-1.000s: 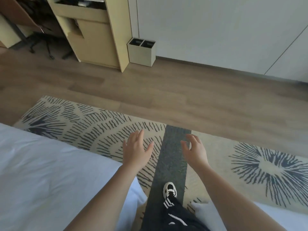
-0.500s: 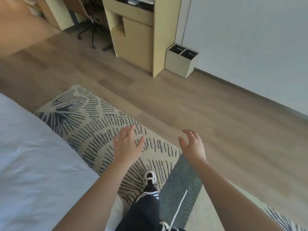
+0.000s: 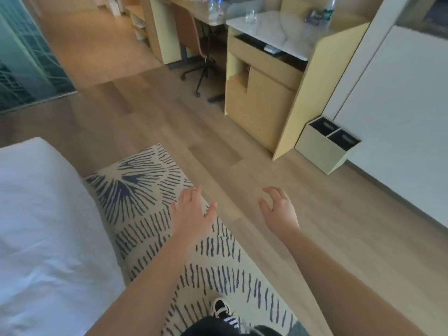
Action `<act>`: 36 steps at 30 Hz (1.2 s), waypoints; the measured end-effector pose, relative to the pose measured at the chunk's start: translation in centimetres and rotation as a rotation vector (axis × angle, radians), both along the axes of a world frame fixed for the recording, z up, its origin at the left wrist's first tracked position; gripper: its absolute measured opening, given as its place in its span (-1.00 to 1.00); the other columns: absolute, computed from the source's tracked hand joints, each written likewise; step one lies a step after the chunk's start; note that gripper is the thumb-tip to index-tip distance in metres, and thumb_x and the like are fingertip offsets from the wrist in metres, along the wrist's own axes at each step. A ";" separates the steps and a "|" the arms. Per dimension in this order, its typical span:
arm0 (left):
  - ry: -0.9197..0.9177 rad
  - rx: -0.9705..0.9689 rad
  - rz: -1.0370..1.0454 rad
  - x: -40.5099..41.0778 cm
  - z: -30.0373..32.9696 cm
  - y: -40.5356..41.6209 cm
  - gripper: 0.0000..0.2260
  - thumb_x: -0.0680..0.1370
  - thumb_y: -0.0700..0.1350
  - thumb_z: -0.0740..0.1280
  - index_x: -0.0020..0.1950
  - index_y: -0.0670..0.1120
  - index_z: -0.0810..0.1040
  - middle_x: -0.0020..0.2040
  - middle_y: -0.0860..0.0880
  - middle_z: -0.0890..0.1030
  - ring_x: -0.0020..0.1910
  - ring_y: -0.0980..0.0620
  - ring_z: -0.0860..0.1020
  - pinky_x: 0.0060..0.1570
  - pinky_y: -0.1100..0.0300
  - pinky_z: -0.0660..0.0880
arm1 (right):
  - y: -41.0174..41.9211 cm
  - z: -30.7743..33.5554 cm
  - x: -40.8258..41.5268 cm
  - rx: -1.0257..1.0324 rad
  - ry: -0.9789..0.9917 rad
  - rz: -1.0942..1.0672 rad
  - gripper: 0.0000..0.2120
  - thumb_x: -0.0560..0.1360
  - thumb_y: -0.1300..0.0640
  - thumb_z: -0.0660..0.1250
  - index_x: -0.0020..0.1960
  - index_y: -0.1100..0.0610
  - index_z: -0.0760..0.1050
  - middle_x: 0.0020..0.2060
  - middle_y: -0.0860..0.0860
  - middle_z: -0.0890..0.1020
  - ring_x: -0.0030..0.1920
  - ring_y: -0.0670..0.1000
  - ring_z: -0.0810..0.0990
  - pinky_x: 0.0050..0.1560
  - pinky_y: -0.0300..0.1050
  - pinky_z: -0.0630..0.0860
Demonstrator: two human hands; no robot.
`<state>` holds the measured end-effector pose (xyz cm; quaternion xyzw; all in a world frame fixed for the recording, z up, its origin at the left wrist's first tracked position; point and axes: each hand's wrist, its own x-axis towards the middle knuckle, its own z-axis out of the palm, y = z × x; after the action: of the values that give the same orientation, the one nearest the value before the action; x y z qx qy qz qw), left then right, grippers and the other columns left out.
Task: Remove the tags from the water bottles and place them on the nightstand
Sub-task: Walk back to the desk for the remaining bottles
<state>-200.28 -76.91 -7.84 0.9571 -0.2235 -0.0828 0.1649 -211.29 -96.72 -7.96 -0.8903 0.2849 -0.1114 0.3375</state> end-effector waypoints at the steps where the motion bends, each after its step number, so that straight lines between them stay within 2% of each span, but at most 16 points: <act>1: -0.006 -0.004 0.011 1.8 0.3 -0.9 -0.37 0.59 0.26 0.02 0.57 -0.03 0.07 0.57 -0.05 0.15 0.55 -0.03 0.06 0.48 -0.15 0.07 | -0.9 0.3 2.1 -0.001 -0.010 0.011 -0.66 0.57 0.05 0.24 0.31 0.11 0.45 0.30 0.04 0.46 0.30 0.10 0.42 0.19 -0.15 0.33; 11: -0.009 -0.007 0.069 18.4 0.5 -10.6 -0.36 0.57 0.29 0.03 0.56 -0.03 0.09 0.55 -0.05 0.20 0.54 -0.04 0.10 0.47 -0.14 0.08 | -9.7 -0.4 20.5 0.069 -0.016 0.055 -0.66 0.56 0.06 0.22 0.32 0.09 0.44 0.31 0.01 0.45 0.30 0.07 0.41 0.17 -0.19 0.30; 16: -0.018 0.011 0.086 28.7 -0.7 -17.3 -0.37 0.57 0.29 0.04 0.55 -0.02 0.10 0.52 -0.07 0.25 0.51 -0.05 0.16 0.45 -0.13 0.13 | -17.0 -1.6 31.5 0.105 -0.018 0.075 -0.67 0.56 0.07 0.24 0.30 0.10 0.46 0.29 0.01 0.47 0.21 0.09 0.47 0.09 -0.21 0.31; 21: 0.010 0.026 0.142 39.9 -0.1 -25.2 -0.37 0.57 0.30 0.04 0.54 -0.01 0.13 0.53 -0.07 0.24 0.51 -0.06 0.18 0.45 -0.10 0.09 | -25.3 -0.6 42.9 0.094 0.023 0.124 -0.65 0.57 0.04 0.23 0.33 0.10 0.44 0.31 0.03 0.45 0.18 0.15 0.50 0.13 -0.15 0.34; 27: -0.023 -0.052 0.193 51.5 1.4 -32.3 -0.36 0.56 0.30 0.06 0.56 0.02 0.12 0.54 -0.05 0.25 0.52 -0.06 0.17 0.45 -0.09 0.10 | -32.4 1.5 55.2 0.074 0.004 0.153 -0.66 0.59 0.04 0.21 0.33 0.09 0.42 0.32 0.02 0.43 0.29 0.07 0.42 0.21 -0.15 0.32; 30: -0.025 -0.065 0.194 56.3 1.3 -34.8 -0.36 0.56 0.30 0.06 0.56 0.01 0.12 0.53 -0.06 0.26 0.52 -0.06 0.17 0.44 -0.08 0.09 | -34.7 1.7 60.5 0.085 0.008 0.169 -0.65 0.59 0.02 0.19 0.34 0.08 0.40 0.34 0.00 0.41 0.30 0.06 0.42 0.24 -0.11 0.35; 34: -0.019 -0.081 0.198 63.6 0.6 -37.6 -0.37 0.57 0.29 0.07 0.56 0.02 0.11 0.53 -0.05 0.26 0.51 -0.06 0.17 0.44 -0.06 0.07 | -37.7 1.0 67.8 0.087 0.011 0.171 -0.66 0.58 0.04 0.21 0.34 0.08 0.41 0.32 0.00 0.43 0.28 0.03 0.42 0.20 -0.20 0.31; 36: -0.016 -0.091 0.215 67.8 -0.1 -38.9 -0.37 0.57 0.28 0.09 0.56 0.01 0.12 0.53 -0.05 0.25 0.51 -0.06 0.17 0.44 -0.06 0.08 | -39.2 0.3 71.8 0.078 0.020 0.173 -0.67 0.58 0.05 0.22 0.32 0.10 0.42 0.32 0.02 0.44 0.29 0.05 0.41 0.20 -0.19 0.31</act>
<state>-132.49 -115.78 -7.90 0.9677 -0.1245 -0.0468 0.2142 -139.53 -135.90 -7.66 -0.8989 0.2144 -0.0618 0.3772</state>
